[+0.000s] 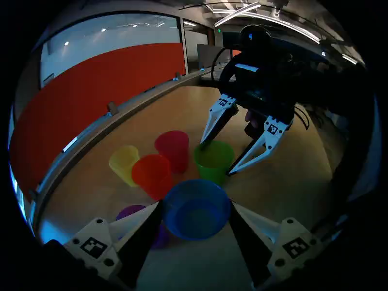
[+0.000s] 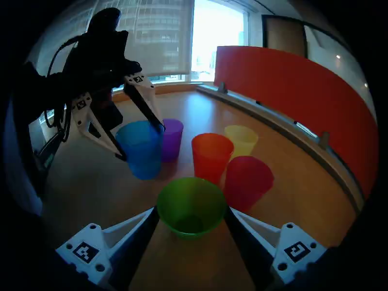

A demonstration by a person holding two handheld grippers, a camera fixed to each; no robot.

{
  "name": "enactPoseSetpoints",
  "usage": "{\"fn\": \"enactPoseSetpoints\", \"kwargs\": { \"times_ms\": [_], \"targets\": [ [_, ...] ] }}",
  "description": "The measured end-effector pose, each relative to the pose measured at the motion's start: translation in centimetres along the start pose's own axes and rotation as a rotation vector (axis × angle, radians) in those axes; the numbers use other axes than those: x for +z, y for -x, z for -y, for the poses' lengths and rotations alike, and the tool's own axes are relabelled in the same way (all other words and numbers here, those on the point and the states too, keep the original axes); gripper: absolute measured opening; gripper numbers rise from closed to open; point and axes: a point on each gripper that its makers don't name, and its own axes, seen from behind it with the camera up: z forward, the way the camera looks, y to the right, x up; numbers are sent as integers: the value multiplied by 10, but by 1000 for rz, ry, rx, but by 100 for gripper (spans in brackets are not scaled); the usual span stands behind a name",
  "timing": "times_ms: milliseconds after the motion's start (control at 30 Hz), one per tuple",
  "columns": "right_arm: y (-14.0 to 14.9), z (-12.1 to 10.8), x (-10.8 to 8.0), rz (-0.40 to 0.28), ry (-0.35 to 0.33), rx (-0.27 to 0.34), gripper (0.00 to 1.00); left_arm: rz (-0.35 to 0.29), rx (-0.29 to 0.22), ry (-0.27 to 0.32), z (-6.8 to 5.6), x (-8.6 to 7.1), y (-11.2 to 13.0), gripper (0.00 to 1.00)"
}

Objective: Pour water

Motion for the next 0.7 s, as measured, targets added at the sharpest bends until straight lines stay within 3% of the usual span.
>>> {"fn": "enactPoseSetpoints", "kwargs": {
  "times_ms": [267,400,700],
  "targets": [
    [1,-1,11,1,4,7,100,-15,-22,-10,1,-10,1,90],
    [3,1,14,2,-1,14,94,-20,-31,-16,1,-12,2,90],
    [0,9,11,-21,-14,21,90,-39,-52,-30,2,-17,3,90]
  ]
}}
